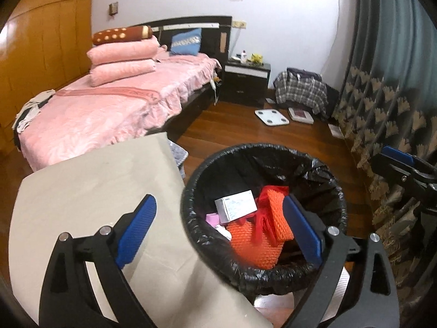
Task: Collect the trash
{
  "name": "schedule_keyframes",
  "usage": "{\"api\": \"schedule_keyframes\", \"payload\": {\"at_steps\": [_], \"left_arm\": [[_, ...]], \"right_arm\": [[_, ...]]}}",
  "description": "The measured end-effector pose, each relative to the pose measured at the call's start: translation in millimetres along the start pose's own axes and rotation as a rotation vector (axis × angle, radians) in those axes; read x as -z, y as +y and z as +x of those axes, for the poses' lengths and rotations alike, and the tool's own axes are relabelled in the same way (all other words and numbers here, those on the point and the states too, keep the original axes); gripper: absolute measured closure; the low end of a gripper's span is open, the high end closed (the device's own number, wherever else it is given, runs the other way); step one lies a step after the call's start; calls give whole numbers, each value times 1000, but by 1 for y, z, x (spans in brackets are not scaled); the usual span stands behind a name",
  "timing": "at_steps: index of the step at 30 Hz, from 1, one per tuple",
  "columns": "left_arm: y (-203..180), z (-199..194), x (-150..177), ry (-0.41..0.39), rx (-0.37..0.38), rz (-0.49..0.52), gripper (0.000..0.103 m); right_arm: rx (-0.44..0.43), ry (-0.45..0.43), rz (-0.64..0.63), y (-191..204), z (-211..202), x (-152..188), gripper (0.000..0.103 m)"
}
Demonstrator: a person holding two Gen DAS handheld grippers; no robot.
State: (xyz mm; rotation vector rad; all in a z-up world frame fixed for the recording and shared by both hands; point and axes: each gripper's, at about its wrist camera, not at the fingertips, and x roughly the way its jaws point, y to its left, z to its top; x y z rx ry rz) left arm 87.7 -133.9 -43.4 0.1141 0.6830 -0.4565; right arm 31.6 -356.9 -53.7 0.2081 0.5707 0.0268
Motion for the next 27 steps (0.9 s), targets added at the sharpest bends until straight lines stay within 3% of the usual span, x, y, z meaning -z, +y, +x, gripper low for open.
{"api": "schedule_keyframes", "payload": {"at_steps": [12,27], "left_arm": [[0,-80,-6,-128,-27,2,10],[-3,-130,-8,-216,-38,-8,7]], "right_arm": [[-64,-71,-69,55,-57,-20,6],[-82,-95,-143,84,-83,-23,6]]}}
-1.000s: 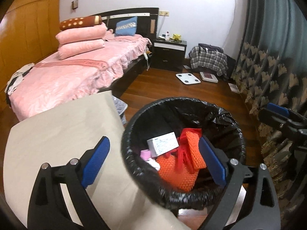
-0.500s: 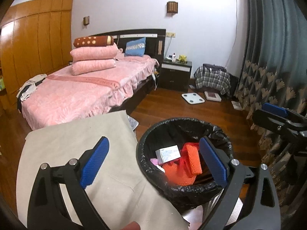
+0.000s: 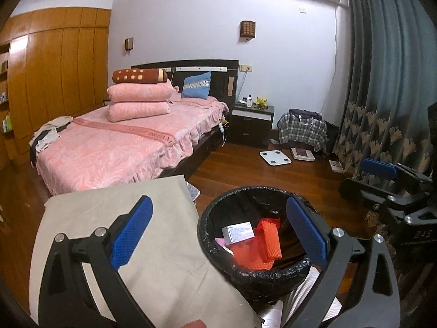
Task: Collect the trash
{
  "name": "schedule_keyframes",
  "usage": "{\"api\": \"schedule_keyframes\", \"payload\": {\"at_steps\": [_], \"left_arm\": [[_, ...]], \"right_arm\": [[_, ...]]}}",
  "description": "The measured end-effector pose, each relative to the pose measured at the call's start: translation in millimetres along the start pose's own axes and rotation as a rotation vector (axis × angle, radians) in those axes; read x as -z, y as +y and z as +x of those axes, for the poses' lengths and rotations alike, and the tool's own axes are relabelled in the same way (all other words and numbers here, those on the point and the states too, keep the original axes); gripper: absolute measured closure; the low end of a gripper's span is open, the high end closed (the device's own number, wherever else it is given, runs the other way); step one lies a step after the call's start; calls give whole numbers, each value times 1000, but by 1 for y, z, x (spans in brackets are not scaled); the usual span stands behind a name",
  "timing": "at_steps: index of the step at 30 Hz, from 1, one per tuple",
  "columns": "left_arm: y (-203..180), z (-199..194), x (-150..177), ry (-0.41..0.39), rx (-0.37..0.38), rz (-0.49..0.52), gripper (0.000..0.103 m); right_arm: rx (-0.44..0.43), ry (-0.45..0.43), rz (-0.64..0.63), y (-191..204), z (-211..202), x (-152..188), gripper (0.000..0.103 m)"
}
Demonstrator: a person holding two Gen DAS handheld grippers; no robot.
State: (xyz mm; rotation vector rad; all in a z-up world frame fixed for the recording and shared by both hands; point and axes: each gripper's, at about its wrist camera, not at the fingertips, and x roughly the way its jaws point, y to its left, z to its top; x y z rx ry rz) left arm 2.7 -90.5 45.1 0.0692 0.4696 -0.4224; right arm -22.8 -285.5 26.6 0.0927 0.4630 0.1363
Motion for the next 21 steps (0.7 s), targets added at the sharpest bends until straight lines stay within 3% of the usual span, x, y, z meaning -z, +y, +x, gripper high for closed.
{"api": "schedule_keyframes", "payload": {"at_steps": [21], "left_arm": [[6,-16,-4,-27,-1,-2,7]], "right_arm": [[-4,-3,-15,5,-2,-1,6]]}}
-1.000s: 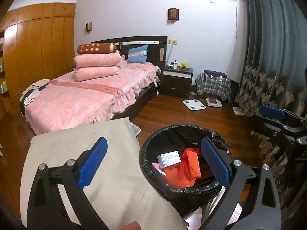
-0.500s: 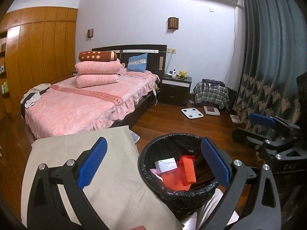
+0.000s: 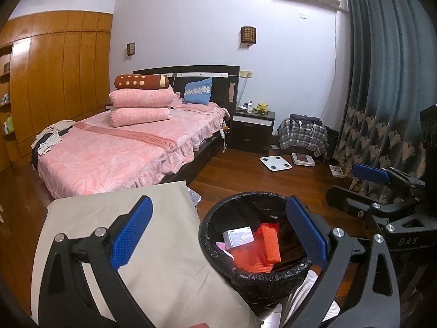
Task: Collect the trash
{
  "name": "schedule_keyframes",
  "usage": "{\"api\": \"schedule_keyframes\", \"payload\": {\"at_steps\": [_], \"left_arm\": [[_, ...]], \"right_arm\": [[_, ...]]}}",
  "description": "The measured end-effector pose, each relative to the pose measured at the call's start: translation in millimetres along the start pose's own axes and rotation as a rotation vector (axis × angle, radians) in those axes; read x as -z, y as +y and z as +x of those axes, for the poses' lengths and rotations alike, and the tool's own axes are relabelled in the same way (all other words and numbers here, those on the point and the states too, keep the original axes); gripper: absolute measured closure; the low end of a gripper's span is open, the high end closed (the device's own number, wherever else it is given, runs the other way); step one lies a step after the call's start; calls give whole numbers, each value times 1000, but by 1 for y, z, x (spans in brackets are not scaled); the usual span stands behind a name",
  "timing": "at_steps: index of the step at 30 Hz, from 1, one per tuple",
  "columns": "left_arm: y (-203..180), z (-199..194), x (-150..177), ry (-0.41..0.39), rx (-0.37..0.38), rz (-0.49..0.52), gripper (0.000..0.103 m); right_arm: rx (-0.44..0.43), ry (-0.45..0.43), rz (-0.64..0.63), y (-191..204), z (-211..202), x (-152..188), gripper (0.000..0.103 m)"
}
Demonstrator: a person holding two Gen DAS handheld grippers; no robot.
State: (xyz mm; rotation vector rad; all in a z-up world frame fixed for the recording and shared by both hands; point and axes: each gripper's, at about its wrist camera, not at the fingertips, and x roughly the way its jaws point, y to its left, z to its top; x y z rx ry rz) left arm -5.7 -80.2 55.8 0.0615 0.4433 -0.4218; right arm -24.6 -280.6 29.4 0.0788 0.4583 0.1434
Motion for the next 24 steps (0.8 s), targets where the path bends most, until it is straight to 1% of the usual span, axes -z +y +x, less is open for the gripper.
{"api": "schedule_keyframes", "payload": {"at_steps": [24], "left_arm": [[-2,0,-1,3,0,1,7]], "right_arm": [[-2,4,-1,1,3,-1,6]]}}
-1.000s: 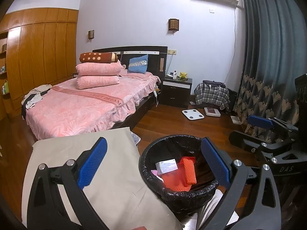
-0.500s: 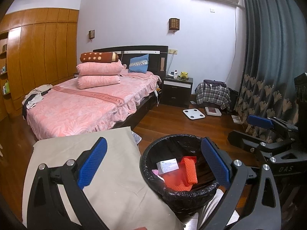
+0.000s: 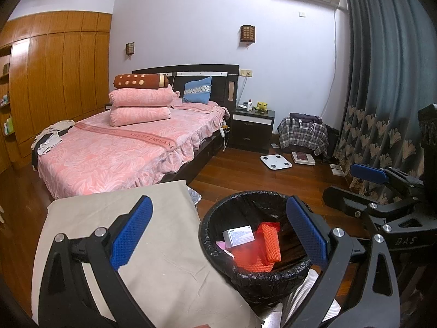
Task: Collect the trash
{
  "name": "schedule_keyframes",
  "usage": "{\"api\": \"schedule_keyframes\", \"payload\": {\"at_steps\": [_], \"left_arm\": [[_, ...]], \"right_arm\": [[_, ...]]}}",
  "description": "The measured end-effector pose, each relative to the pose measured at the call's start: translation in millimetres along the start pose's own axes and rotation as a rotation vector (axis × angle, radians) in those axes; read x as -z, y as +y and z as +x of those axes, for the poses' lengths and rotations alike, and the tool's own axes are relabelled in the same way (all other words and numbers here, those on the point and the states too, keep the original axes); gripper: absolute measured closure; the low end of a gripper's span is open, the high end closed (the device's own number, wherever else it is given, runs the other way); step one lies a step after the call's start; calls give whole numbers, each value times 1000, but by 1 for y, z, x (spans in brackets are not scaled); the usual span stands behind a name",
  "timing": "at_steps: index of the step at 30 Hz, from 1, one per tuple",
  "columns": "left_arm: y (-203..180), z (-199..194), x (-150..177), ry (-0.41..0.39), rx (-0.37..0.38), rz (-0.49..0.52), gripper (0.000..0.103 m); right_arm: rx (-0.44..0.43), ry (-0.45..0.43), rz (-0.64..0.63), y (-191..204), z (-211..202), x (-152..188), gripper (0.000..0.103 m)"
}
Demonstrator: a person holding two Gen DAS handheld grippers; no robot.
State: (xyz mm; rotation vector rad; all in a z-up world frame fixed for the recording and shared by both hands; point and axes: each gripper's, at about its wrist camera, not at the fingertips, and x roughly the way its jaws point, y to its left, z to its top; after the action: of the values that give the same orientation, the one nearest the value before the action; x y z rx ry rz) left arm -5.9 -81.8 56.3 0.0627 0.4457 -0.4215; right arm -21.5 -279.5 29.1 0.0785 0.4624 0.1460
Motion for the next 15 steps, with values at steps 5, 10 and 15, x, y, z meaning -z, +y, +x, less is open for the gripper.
{"api": "schedule_keyframes", "payload": {"at_steps": [5,10,15], "left_arm": [[1,0,0,1,0,1,7],[1,0,-1,0,0,1,7],[1,-1,-1,1,1,1,7]], "right_arm": [[-1,1,0,0,2,1,6],[-1,2,2,-1,2,0,6],[-1,2,2,-1,2,0,6]]}}
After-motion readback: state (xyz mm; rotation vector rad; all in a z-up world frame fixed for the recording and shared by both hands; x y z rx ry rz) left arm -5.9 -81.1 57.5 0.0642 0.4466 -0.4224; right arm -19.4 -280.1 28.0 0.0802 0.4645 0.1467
